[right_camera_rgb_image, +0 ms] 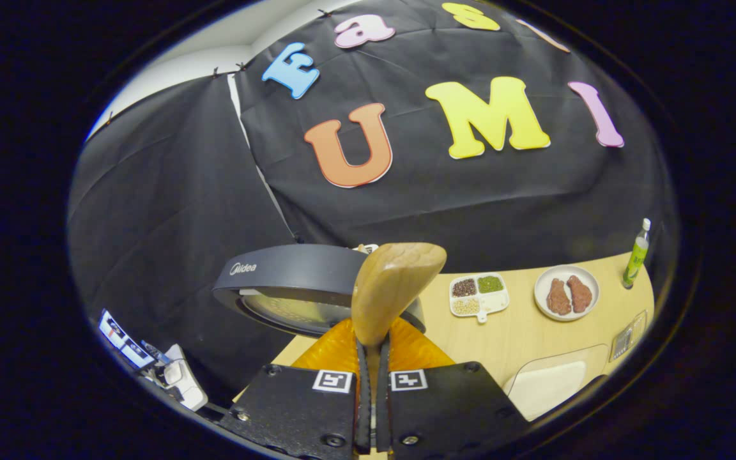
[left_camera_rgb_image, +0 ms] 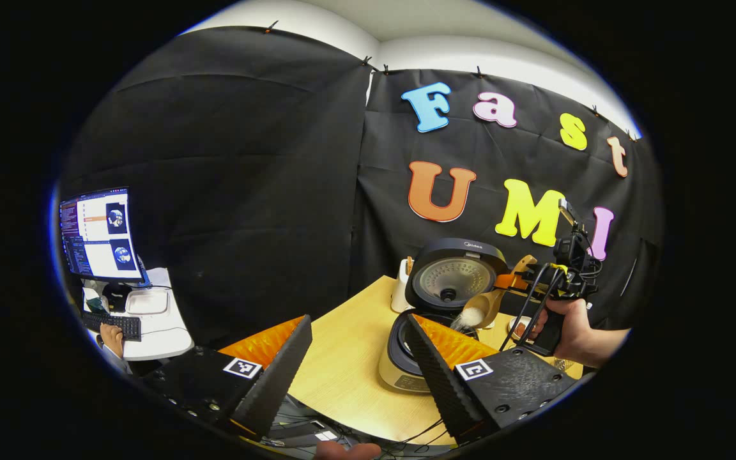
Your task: Close the left gripper, press the button to open the rice cooker; take a wooden spoon from the chopstick holder with the right hand, scoop a spoonful of rice and pour it into the rice cooker, then put the wooden spoon back into the chopstick holder.
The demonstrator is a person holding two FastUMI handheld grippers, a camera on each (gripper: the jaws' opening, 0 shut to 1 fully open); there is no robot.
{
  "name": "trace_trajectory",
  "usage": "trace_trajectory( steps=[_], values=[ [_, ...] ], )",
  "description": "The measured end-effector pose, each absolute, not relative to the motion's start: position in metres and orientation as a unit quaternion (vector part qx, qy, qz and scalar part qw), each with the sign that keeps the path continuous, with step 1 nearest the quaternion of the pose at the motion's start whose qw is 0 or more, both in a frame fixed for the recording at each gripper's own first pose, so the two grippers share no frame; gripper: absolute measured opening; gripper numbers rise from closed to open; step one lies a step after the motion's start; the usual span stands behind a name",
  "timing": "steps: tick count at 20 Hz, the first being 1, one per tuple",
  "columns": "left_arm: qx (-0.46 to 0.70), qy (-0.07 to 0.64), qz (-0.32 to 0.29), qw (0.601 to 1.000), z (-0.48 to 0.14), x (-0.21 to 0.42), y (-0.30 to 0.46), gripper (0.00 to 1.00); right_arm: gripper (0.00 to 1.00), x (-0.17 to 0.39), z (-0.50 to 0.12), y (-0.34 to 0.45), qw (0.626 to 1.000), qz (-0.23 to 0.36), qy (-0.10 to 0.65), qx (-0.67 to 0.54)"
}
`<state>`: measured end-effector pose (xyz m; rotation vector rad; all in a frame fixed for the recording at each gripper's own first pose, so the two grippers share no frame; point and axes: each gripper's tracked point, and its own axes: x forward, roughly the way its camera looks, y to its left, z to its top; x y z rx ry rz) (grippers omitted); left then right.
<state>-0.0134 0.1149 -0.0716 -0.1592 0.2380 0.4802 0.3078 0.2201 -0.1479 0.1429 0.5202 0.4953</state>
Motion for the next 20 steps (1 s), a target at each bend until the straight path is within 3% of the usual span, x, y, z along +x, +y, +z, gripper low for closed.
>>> trace_trajectory(
  steps=[20],
  values=[
    [-0.084,0.115,0.239,0.961,-0.073,-0.021,0.112,0.95,0.08,0.273,-0.107,0.249,0.938,0.302,0.107,-0.134]
  ],
)
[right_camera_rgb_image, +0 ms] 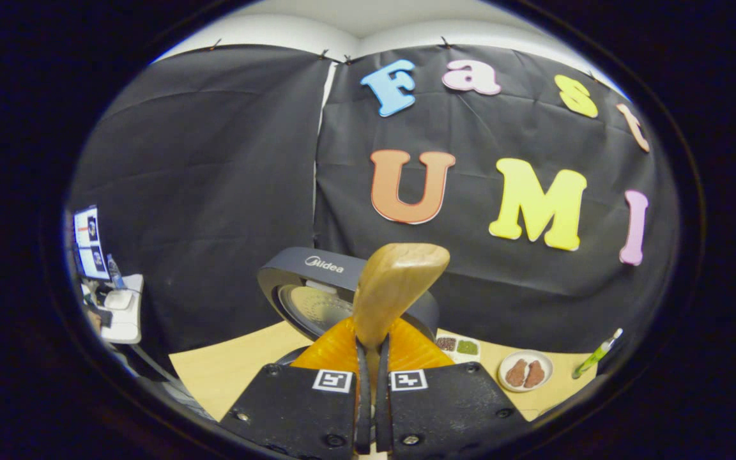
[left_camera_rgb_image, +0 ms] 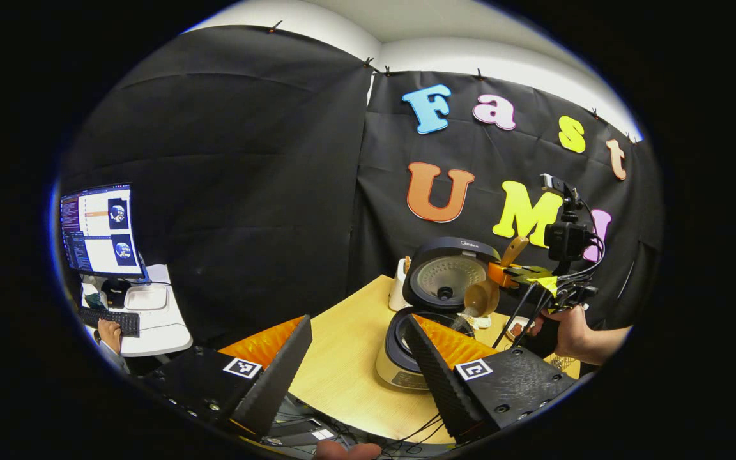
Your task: Close the left gripper, press the button to open the rice cooker; take a wooden spoon from the chopstick holder with the right hand, scoop a spoonful of rice and pour it into the rice cooker, then put the wooden spoon back into the chopstick holder.
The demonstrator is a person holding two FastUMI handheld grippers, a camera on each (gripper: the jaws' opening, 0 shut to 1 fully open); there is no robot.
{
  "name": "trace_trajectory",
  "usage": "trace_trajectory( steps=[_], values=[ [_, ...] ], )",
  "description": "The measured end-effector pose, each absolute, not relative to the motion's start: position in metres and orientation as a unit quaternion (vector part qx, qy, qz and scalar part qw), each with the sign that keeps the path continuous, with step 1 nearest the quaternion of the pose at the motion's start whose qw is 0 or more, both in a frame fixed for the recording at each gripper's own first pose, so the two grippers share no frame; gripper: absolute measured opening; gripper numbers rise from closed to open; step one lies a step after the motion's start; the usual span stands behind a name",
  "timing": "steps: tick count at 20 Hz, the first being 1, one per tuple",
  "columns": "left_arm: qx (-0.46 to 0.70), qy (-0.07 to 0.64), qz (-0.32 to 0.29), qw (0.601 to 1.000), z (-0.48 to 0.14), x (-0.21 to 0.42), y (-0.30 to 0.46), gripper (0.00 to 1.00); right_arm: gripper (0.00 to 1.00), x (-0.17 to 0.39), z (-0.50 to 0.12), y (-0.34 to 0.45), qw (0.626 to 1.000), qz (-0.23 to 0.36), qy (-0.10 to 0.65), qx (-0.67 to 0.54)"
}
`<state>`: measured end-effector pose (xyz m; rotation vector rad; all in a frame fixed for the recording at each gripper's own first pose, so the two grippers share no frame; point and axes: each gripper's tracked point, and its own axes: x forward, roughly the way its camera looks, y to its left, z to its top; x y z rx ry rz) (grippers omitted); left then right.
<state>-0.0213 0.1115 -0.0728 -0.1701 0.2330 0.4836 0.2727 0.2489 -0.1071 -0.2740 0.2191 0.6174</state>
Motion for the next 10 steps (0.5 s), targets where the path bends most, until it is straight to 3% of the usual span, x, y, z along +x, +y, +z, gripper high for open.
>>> trace_trajectory(
  steps=[5,10],
  values=[
    [-0.085,0.113,0.243,0.96,-0.071,-0.024,0.112,0.95,0.09,0.254,-0.104,0.267,0.916,0.334,0.046,-0.216],
    [-0.084,0.113,0.239,0.961,-0.071,-0.025,0.112,0.95,0.08,0.245,-0.102,0.27,0.91,0.35,0.035,-0.218]
  ],
)
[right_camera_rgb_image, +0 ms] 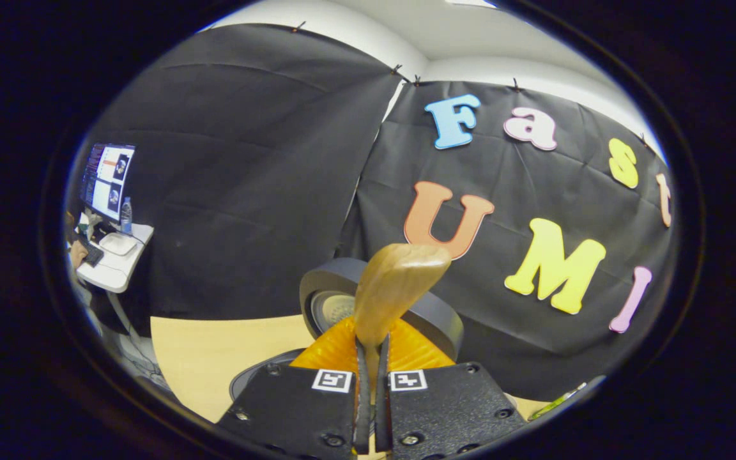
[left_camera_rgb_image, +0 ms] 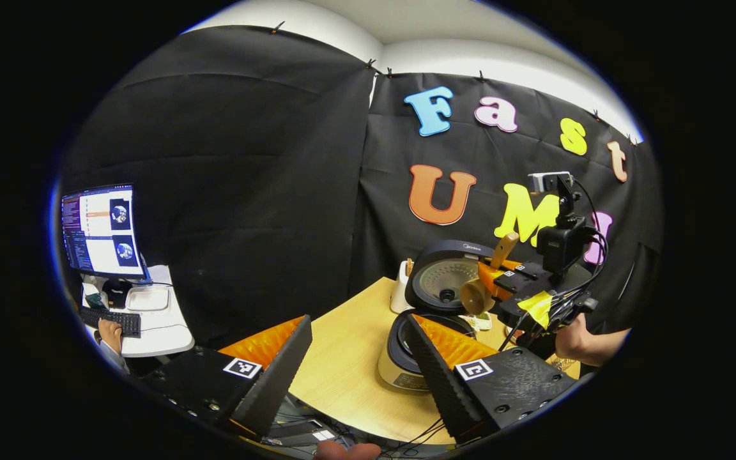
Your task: Close the left gripper, press the button to open the rice cooker; take a wooden spoon from the chopstick holder with the right hand, scoop a spoonful of rice and pour it into the rice cooker, then put the wooden spoon back into the chopstick holder.
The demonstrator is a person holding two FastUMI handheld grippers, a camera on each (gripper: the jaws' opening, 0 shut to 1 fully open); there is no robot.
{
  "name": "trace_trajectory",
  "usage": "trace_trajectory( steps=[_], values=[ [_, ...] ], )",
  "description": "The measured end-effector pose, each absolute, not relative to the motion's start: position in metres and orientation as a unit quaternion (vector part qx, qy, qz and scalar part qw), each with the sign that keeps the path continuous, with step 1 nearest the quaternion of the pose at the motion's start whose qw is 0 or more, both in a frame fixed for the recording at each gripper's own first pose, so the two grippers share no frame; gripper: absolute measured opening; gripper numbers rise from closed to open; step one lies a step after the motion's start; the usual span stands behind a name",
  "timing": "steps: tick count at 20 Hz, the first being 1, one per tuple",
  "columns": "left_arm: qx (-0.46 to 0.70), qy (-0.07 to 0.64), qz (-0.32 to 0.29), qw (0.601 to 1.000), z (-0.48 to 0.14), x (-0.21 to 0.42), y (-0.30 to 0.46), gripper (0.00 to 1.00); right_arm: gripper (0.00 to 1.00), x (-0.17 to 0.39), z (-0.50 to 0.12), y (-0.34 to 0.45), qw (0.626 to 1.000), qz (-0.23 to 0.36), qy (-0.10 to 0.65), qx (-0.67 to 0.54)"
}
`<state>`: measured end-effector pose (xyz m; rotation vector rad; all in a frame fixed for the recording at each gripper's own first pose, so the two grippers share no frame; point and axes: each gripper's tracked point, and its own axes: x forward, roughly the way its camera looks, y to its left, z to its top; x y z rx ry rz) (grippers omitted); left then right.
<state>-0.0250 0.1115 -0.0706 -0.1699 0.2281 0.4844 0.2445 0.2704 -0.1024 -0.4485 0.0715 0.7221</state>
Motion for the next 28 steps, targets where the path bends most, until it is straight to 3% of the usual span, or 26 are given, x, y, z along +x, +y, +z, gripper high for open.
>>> trace_trajectory(
  steps=[7,11,21,28],
  values=[
    [-0.076,0.112,0.22,0.966,-0.069,-0.02,0.104,0.95,0.08,0.249,-0.075,0.244,0.932,0.339,0.064,-0.111],
    [-0.063,0.114,0.185,0.974,-0.064,0.006,0.063,0.95,0.08,0.249,-0.053,0.196,0.945,0.313,0.08,-0.044],
    [-0.039,0.112,0.076,0.99,-0.061,0.073,-0.036,0.95,0.08,0.288,-0.036,-0.039,0.986,0.142,0.083,0.022],
    [-0.028,0.111,0.064,0.991,-0.064,0.11,-0.07,0.95,0.08,0.315,-0.081,-0.206,0.991,0.022,0.124,0.035]
  ],
)
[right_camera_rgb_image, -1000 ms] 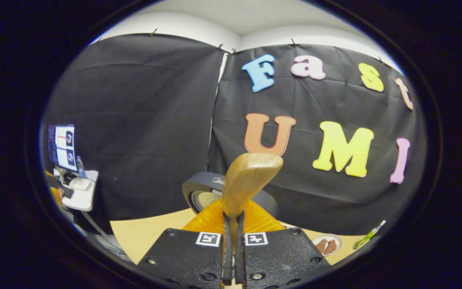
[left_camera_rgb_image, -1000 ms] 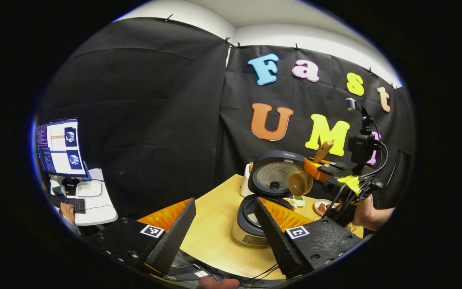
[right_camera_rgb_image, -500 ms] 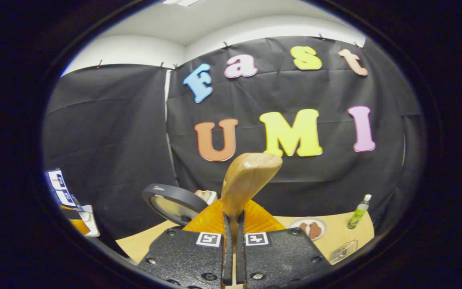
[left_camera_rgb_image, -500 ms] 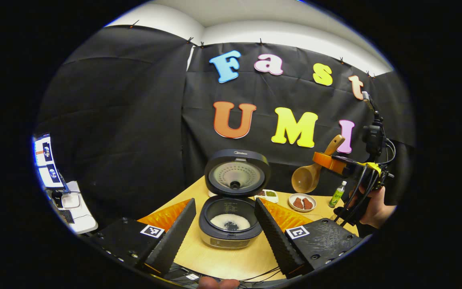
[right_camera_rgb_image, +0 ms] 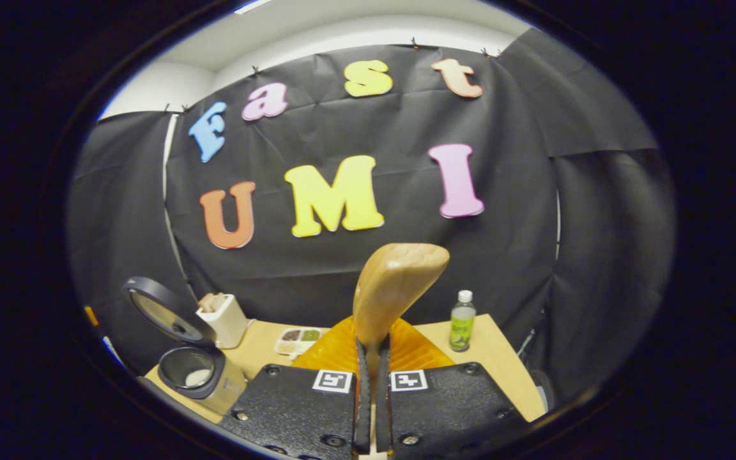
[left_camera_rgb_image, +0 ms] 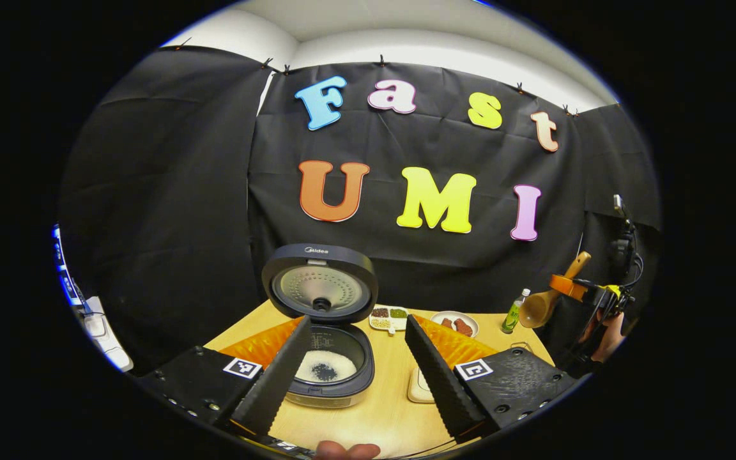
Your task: Close the left gripper, press the button to open the rice cooker; take a wooden spoon from the chopstick holder with the right hand, scoop a spoonful of rice and pour it into the rice cooker, then put the wooden spoon back into the chopstick holder.
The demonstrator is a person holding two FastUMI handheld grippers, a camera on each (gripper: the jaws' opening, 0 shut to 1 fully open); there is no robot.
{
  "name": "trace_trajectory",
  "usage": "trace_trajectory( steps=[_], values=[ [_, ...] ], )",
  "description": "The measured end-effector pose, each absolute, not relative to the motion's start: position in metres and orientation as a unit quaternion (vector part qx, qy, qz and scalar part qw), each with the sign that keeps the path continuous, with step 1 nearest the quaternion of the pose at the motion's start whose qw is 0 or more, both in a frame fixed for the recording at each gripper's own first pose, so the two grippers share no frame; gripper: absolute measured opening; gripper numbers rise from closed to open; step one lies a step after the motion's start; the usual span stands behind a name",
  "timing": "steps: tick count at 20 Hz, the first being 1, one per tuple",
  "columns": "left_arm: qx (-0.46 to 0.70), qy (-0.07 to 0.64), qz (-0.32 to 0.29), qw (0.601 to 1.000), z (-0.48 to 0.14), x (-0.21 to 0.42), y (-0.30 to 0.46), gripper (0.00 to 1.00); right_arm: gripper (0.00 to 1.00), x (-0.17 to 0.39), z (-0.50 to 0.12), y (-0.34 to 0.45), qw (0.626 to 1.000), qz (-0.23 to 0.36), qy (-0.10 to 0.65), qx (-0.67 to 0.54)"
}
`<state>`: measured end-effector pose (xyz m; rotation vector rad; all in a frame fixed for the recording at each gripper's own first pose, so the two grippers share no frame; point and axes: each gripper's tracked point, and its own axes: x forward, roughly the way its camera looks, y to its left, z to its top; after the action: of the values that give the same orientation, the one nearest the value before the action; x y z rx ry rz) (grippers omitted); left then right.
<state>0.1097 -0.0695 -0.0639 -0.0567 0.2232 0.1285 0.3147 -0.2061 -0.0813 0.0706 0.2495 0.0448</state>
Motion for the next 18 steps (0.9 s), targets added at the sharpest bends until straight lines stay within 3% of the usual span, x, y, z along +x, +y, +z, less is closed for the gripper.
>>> trace_trajectory(
  steps=[6,18],
  values=[
    [-0.003,0.125,0.075,0.989,-0.071,0.111,-0.078,0.95,0.08,0.346,-0.155,-0.277,0.981,-0.02,0.183,0.056],
    [0.011,0.144,0.108,0.984,-0.078,0.099,-0.073,0.95,0.12,0.367,-0.285,-0.303,0.962,-0.033,0.263,0.062]
  ],
)
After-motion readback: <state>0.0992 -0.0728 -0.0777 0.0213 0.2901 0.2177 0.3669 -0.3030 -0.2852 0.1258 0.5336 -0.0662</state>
